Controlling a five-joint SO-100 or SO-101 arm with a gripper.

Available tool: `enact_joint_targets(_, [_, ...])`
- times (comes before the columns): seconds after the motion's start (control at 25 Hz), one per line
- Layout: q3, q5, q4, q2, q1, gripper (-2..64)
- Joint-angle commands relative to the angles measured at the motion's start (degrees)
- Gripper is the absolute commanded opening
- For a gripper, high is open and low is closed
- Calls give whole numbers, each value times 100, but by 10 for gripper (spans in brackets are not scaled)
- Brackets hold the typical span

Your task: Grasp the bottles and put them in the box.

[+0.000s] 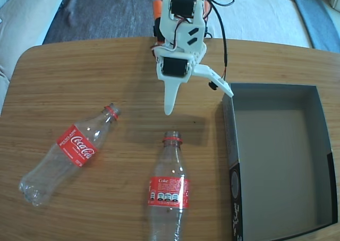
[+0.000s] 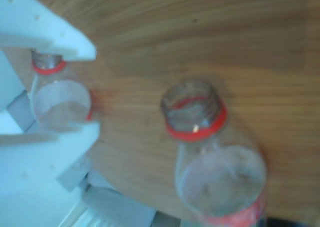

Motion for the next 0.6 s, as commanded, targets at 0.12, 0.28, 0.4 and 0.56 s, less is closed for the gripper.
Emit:
enact_joint_targets(0.12, [-747, -35, 9, -211, 26, 109])
enact_joint_targets(0.28, [-1503, -35, 0, -1134, 26, 115])
enact_joint_targets(0.4, [-2224, -35, 0, -1986, 26, 116])
enact_joint_targets(0.56, [-3261, -70, 0, -3023, 18, 116])
